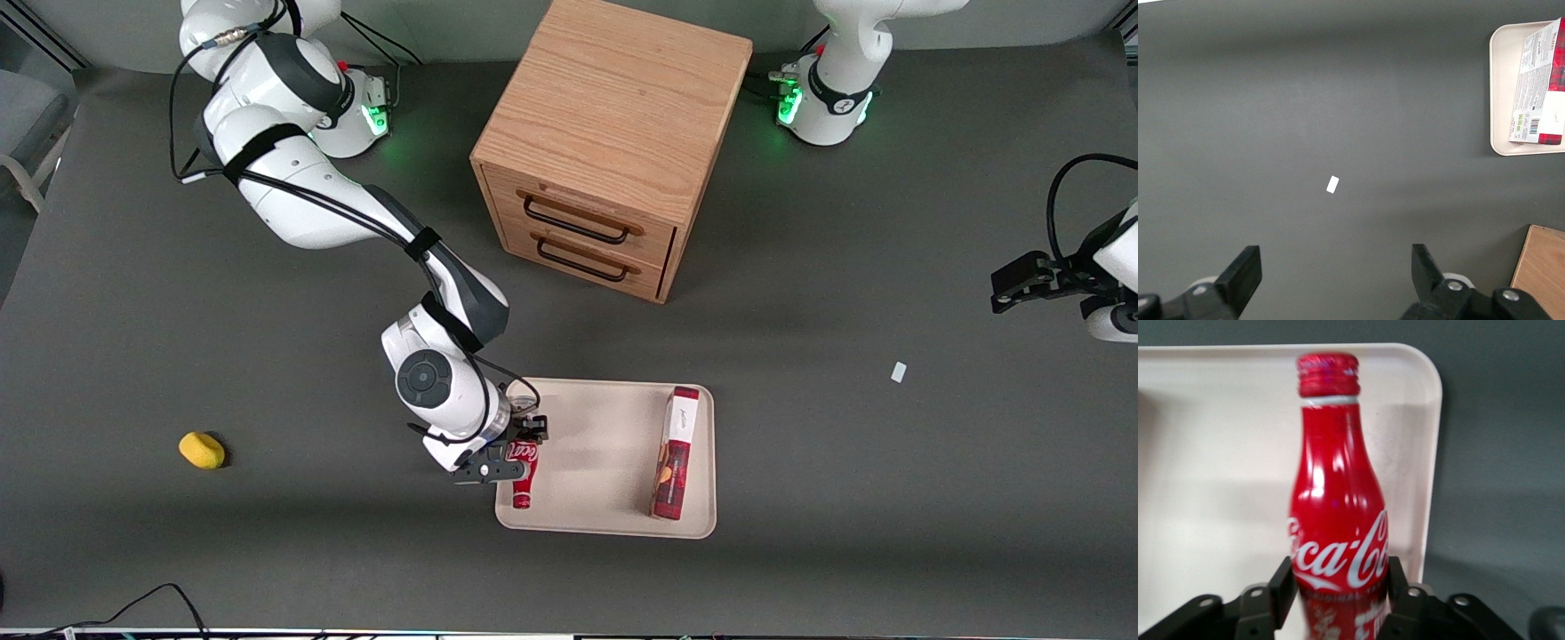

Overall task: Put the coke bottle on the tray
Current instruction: 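Lower the upright bottle onto the tray beside the red box, then open the right gripper and release the bottle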

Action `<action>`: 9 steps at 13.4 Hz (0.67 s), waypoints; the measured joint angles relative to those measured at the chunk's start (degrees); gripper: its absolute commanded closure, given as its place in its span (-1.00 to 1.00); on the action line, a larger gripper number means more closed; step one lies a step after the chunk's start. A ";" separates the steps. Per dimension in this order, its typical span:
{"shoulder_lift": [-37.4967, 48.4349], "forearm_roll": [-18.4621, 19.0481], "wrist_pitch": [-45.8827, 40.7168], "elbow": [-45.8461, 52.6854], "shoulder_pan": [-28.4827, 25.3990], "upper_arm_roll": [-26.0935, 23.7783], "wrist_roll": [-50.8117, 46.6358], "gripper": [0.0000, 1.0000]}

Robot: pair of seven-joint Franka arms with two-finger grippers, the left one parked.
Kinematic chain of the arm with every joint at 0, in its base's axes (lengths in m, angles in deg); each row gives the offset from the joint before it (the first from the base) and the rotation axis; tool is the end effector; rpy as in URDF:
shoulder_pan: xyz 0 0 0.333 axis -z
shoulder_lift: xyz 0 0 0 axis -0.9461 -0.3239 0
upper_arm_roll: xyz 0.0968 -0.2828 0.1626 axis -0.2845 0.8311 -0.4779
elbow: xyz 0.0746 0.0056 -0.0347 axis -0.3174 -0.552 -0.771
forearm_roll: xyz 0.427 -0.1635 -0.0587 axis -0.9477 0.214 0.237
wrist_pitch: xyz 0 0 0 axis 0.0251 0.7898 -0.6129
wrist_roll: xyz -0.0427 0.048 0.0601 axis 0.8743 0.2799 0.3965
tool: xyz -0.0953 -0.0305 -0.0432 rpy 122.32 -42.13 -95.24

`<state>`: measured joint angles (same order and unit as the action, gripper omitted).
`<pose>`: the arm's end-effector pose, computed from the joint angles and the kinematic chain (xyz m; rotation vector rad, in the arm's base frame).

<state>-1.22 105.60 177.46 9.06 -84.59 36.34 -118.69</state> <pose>0.7599 0.4247 0.1763 -2.9329 -0.0054 -0.1188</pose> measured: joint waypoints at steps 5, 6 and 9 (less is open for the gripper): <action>-0.61 0.00 1.60 0.25 -0.20 0.00 -0.21 -1.00; -0.44 0.00 1.61 0.63 -0.18 0.04 -0.21 -1.00; 1.75 0.01 0.26 0.94 0.32 0.12 -0.21 -1.00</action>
<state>0.53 105.61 177.72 10.00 -84.26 36.46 -118.90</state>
